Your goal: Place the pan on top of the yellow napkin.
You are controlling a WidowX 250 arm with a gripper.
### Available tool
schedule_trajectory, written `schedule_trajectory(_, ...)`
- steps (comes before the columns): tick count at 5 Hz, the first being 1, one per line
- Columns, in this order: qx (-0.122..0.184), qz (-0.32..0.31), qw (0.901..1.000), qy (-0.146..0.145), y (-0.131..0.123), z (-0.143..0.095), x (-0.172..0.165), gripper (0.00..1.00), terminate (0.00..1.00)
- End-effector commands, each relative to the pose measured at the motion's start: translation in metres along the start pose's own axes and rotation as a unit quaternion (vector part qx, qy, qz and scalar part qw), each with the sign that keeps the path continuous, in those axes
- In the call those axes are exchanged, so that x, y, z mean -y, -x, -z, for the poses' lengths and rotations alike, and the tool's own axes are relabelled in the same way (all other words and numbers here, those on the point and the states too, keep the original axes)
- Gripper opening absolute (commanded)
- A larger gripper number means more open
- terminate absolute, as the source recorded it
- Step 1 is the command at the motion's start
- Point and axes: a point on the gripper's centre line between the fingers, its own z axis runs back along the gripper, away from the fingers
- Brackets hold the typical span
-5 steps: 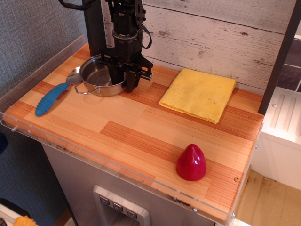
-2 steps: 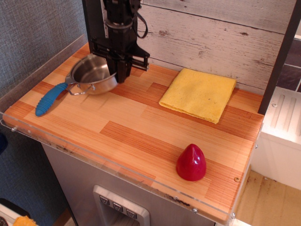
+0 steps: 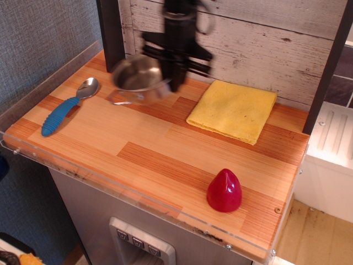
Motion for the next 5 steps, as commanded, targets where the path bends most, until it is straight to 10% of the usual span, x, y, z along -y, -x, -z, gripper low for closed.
schedule_trajectory(1, 0.052, 0.064, 0.9966, 0.000, -0.024, -0.024, 0.070, 0.00, 0.00)
schedule_trajectory(4, 0.024, 0.086, 0.9960, -0.004, -0.034, 0.010, 0.095, 0.00, 0.00)
schedule_trajectory(5, 0.005, 0.086, 0.9963, -0.006, -0.029, 0.021, 0.095, 1.00, 0.00)
